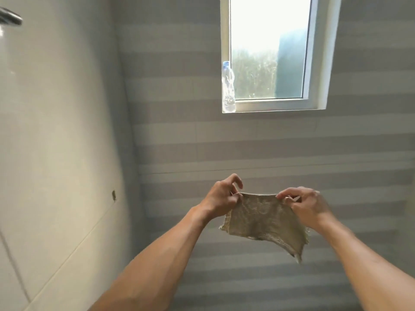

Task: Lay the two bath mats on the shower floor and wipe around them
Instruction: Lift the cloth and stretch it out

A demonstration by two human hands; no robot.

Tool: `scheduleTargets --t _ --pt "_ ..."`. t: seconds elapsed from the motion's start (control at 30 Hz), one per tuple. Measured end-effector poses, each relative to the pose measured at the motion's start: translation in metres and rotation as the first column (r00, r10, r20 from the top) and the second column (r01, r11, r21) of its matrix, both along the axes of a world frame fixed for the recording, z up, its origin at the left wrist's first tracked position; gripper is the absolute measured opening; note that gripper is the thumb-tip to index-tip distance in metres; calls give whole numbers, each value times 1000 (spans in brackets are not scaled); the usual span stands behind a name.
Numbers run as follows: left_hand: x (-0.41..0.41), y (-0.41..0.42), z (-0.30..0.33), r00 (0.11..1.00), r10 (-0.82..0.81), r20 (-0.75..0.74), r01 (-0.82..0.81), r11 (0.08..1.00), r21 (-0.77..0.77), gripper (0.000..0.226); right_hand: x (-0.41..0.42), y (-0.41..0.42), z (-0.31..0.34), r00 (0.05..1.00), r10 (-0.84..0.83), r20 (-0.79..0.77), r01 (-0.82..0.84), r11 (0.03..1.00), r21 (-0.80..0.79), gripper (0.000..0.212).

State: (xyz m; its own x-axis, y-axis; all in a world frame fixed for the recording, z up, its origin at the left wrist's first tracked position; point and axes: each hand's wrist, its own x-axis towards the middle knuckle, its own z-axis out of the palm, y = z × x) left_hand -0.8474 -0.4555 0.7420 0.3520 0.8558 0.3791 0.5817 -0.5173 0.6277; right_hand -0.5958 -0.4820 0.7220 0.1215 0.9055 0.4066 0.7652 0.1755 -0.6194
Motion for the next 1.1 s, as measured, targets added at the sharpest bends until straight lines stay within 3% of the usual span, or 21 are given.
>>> scheduleTargets --t 0.1,0.2,0.33,0.47,0.6,0.73,0.97,1.1 --pt "-54 -3 11 978 168 -126 -150 978 144 13 -60 35 10 990 108 86 -110 993 30 27" --pt "-109 -7 16 861 389 -328 -275 898 344 21 -132 63 16 967 187 173 -204 975 87 24" --pt "-169 -20 5 548 577 -606 -372 816 442 37 -226 93 18 885 324 335 -364 930 59 35" --pt "-209 -32 -20 312 615 -724 -343 784 518 57 -304 112 11 788 424 446 -473 881 -2 45" --pt "-234 -30 -34 103 610 -786 -444 735 512 37 -362 127 5 710 504 492 -555 830 -50 49" --pt "-254 -19 -35 35 561 -827 -548 702 454 23 -406 141 0 676 548 493 -590 803 -83 50" --pt "-264 11 -34 -54 529 -847 -581 673 457 19 -454 164 -11 671 581 460 -612 785 -98 53" --pt "-265 27 -50 -28 480 -877 -625 676 389 23 -456 171 -33 672 624 399 -602 774 -195 56"
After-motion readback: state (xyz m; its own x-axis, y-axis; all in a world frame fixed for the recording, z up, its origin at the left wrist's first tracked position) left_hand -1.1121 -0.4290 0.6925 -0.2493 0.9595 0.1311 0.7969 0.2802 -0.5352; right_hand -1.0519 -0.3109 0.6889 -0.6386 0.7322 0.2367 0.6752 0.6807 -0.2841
